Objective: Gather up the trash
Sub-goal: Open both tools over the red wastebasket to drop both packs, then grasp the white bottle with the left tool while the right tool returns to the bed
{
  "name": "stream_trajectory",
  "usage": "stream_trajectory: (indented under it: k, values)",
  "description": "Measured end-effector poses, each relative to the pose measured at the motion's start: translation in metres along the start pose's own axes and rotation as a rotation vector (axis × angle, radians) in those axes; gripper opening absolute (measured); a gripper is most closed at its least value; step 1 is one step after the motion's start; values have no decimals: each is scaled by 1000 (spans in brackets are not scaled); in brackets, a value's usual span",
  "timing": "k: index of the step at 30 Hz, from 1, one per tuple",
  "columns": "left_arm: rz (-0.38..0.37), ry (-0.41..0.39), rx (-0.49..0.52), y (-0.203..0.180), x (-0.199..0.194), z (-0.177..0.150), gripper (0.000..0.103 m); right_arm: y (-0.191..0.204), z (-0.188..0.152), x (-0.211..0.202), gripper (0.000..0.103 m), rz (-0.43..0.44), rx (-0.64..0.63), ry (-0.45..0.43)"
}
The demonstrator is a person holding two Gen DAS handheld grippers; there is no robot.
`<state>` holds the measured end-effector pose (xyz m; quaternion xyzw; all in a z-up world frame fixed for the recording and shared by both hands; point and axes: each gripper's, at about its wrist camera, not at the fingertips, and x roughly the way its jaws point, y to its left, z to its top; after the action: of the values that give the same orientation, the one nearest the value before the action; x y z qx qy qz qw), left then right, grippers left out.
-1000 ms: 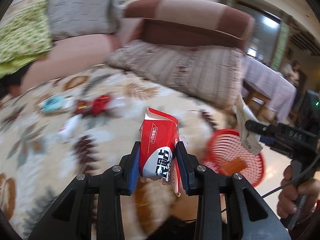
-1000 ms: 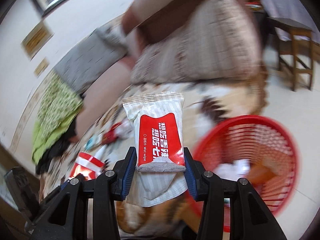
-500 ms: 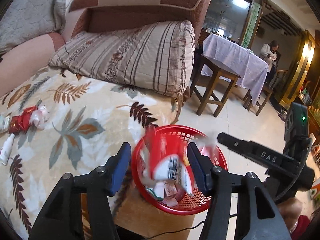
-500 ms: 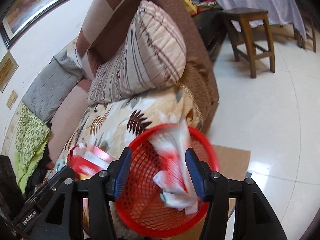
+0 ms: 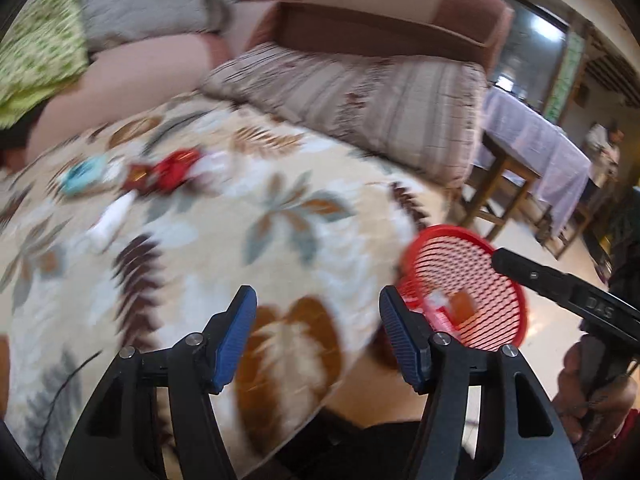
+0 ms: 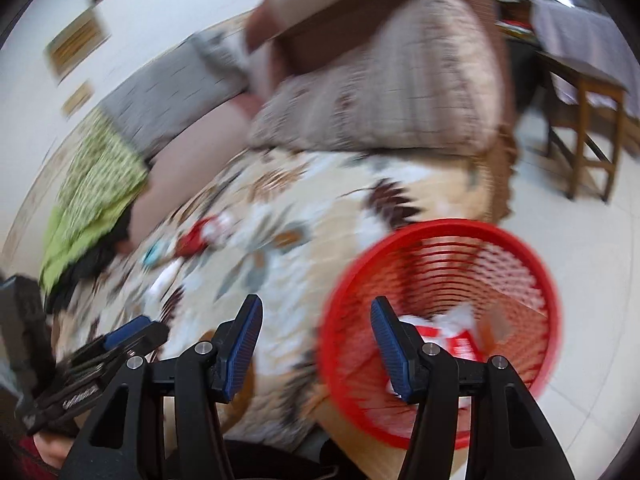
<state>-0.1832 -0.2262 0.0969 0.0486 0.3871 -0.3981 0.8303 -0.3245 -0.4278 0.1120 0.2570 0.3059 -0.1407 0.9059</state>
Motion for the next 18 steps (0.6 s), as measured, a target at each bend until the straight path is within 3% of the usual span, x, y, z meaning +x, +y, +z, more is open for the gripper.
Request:
stream_trajectory:
  k: [7, 15, 18]
  values:
    - [104, -21, -88, 66, -22, -17, 63, 54, -11, 31, 61, 27, -107, 59]
    - [162, -62, -192, 119, -34, -12, 63, 86, -9, 54, 61, 9, -156, 100]
    - [167, -52, -234, 136, -30, -12, 63, 98, -5, 64, 61, 45, -166, 142]
